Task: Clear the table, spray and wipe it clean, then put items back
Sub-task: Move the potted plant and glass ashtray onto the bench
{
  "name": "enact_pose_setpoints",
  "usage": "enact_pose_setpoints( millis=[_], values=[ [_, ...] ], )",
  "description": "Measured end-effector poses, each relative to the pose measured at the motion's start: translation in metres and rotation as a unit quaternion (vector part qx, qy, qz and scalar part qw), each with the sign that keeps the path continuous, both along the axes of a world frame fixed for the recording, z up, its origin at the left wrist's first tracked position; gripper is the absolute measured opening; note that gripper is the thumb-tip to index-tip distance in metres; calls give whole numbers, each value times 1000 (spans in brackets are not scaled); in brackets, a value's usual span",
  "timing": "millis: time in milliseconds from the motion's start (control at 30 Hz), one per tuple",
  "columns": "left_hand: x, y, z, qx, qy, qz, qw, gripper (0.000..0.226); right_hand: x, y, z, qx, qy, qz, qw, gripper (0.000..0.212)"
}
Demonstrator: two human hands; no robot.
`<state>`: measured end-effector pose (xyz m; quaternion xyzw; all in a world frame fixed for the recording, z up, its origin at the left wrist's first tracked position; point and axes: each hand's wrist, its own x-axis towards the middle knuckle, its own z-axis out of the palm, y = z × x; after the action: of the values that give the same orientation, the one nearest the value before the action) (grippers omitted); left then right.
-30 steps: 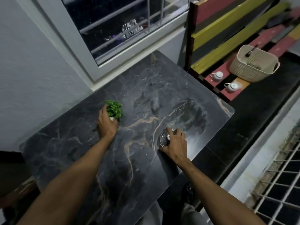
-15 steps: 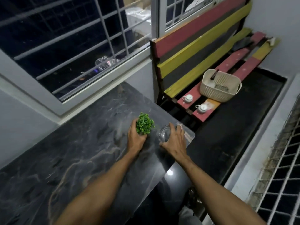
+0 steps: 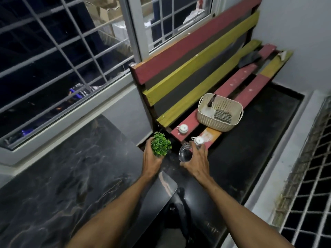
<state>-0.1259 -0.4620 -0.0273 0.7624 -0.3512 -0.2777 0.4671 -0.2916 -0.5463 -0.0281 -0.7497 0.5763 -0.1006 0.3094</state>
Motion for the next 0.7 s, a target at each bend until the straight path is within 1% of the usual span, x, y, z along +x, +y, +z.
enact_pose_setpoints(
  millis=[100, 233, 400, 500, 600, 700],
  values=[
    [4, -41, -15, 4, 8, 5, 1000, 81, 0, -37, -15, 8, 4, -8, 1000, 103],
    [27, -99, -42, -4, 3, 30, 1000, 74, 13, -87, -36, 11, 22, -4, 1000, 101],
    [62, -176, -73, 2, 25, 60, 998, 71, 40, -160, -62, -4, 57, 5, 998, 99],
    [79, -212, -85, -8, 50, 67, 996, 69, 60, -201, -77, -5, 45, -5, 999, 91],
    [97, -252, -107, -12, 58, 83, 995, 69, 84, -248, -102, 10, 30, -15, 999, 96],
    [113, -288, -139, -14, 43, 85, 995, 75, 107, -292, -136, 32, 23, -6, 999, 97]
  ],
)
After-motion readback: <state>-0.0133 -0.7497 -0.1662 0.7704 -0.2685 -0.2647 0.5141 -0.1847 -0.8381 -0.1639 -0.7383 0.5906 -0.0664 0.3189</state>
